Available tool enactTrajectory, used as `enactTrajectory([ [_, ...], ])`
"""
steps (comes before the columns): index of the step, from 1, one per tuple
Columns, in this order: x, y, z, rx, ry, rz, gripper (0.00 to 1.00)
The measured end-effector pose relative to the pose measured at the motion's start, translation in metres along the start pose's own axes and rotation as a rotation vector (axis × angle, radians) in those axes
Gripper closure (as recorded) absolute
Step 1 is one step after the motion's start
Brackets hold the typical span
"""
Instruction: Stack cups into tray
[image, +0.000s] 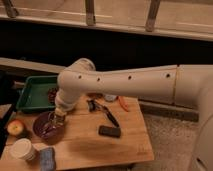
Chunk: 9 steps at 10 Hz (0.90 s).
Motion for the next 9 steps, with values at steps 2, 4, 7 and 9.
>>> enactTrajectory([
  [2,-0.014,0.004,0.002,-0.02,-0.018,-0.053,1.0],
  [4,-0.013,0.005,0.003,-0.028,-0.016,-0.056,1.0],
  [7,-0.019,0.004,0.021,-0.064,0.024,-0.091,1.0],
  [9,-0.046,0.008,0.053,-0.118,0.07,-0.163,1.0],
])
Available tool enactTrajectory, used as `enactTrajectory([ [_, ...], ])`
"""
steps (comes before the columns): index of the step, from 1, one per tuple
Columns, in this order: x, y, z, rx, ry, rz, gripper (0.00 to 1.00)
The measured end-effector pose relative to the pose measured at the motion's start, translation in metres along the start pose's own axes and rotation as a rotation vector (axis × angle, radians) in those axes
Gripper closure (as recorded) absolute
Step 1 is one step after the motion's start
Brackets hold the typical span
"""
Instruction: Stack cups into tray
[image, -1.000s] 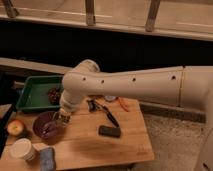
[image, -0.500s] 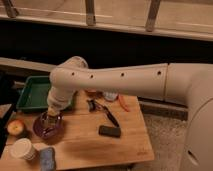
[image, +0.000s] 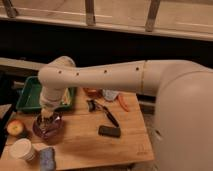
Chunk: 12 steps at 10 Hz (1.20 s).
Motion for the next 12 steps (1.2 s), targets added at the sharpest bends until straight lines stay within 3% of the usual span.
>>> enactTrajectory([
  [1,-0.017,0.002,0.017,-0.031,0.021,-0.039,1.0],
  [5,-0.053,0.023,0.052,-0.123,0.071,-0.155,1.0],
  [12,-0.086,0.047,0.082,-0.201,0.113,-0.27,1.0],
])
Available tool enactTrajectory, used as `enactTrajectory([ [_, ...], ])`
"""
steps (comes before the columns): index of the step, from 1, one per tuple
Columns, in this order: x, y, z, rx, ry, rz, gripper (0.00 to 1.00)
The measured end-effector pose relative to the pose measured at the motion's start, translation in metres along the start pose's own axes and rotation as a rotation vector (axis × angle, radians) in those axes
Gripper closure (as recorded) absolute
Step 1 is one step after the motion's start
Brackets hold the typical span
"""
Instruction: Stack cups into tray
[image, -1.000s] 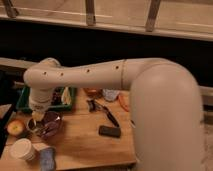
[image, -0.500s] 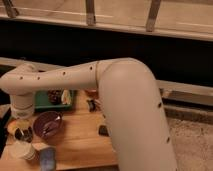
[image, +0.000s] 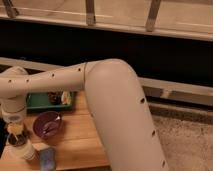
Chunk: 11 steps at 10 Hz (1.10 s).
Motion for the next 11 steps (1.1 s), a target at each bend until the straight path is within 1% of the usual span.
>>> enactTrajectory([
  [2,-0.005,0.0,0.012,-0.024,0.009,-0.008,1.0],
  [3,-0.002,-0.001,0.016,-0.033,0.009,0.001,1.0],
  [5,0.003,-0.003,0.023,-0.047,0.003,0.015,1.0],
  [6,0.005,-0.004,0.03,-0.059,-0.003,0.024,1.0],
  [7,0.008,-0.005,0.034,-0.068,-0.011,0.034,0.98],
  [8,0.012,-0.006,0.039,-0.078,-0.019,0.045,0.9],
  [9,0.012,-0.006,0.042,-0.088,-0.027,0.049,0.79],
  [10,0.011,-0.006,0.045,-0.094,-0.032,0.05,0.71],
  [11,0.009,-0.005,0.048,-0.104,-0.04,0.051,0.59],
])
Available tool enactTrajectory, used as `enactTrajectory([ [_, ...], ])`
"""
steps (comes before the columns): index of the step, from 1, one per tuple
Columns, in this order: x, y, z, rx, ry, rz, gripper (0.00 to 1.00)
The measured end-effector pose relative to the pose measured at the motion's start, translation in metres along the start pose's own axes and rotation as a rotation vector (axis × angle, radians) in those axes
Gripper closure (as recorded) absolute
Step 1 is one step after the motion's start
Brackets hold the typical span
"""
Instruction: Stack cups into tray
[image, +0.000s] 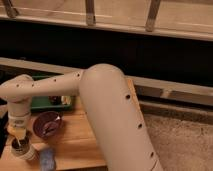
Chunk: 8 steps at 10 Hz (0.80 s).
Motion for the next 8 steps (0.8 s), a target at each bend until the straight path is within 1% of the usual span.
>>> enactTrajectory([
  [2,-0.001,0.0,0.005,-0.015,-0.012,-0.001,0.39],
  [4,-0.003,0.002,0.009,-0.031,-0.017,-0.004,0.22],
  [5,-0.004,0.003,0.012,-0.037,-0.018,-0.006,0.2],
  [8,-0.002,0.004,0.012,-0.04,-0.022,-0.001,0.2],
])
